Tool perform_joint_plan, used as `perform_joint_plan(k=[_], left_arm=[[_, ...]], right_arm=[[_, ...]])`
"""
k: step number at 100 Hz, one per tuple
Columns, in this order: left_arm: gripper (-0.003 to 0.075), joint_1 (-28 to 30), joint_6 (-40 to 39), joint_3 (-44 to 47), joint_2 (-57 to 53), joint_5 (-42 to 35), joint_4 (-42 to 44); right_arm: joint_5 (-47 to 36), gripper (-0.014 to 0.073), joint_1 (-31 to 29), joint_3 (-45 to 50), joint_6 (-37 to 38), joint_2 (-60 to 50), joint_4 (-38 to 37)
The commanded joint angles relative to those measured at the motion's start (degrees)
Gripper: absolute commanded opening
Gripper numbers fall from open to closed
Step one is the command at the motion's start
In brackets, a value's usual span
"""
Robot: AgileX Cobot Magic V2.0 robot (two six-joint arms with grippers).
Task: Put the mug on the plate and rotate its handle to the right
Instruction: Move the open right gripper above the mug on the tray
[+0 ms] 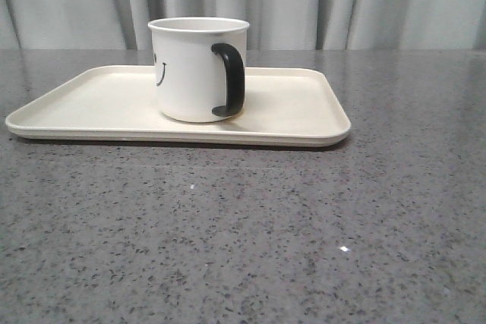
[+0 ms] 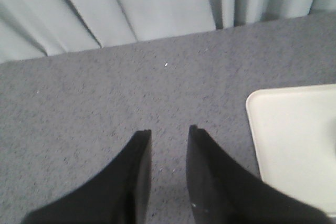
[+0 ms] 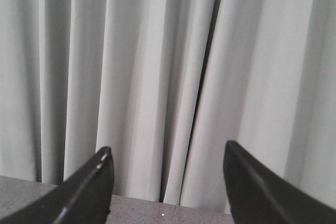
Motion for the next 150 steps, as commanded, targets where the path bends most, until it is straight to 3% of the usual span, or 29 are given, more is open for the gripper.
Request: perform_joint_plan(k=[1,9,28,54,91,121,150], left_arm=[[0.0057,0.92,-0.51,4.02,-3.9,-1.08,2.72],[-0.0022,0.98,-0.61,9.95,-6.94,-2.7,4.86],[-0.002,0.98,-3.5,22.26,-15.93,-12.68,4.87],[-0.002,0.98,-3.5,32.23,-21.77,-16.17,6.71],[-0.002,0.98,-3.95,35.86,-21.98,-17.66,6.21],[-0.002,0.98,-3.95,35.86,-21.98,-17.72,5.85],[-0.002,0.98,-3.95,35.86,-21.98,-17.72,4.71]], right_arm=[[-0.19,0.0465,0.0,-1.94,-0.55,0.89,0.05],[0.5,0.0465,0.0,-1.94,-0.55,0.89,0.05],[2.07,0.0465,0.0,-1.94,-0.6,0.93,-0.22],[7.81,0.0464,0.0,-7.63,-0.99,6.74,-4.03],[28.34,0.0463,0.0,-33.78,-0.78,32.01,-4.09],[46.33,0.0463,0.1,-54.39,6.19,51.33,-4.09],[50.54,0.0463,5.07,-63.69,8.99,61.29,-5.72]])
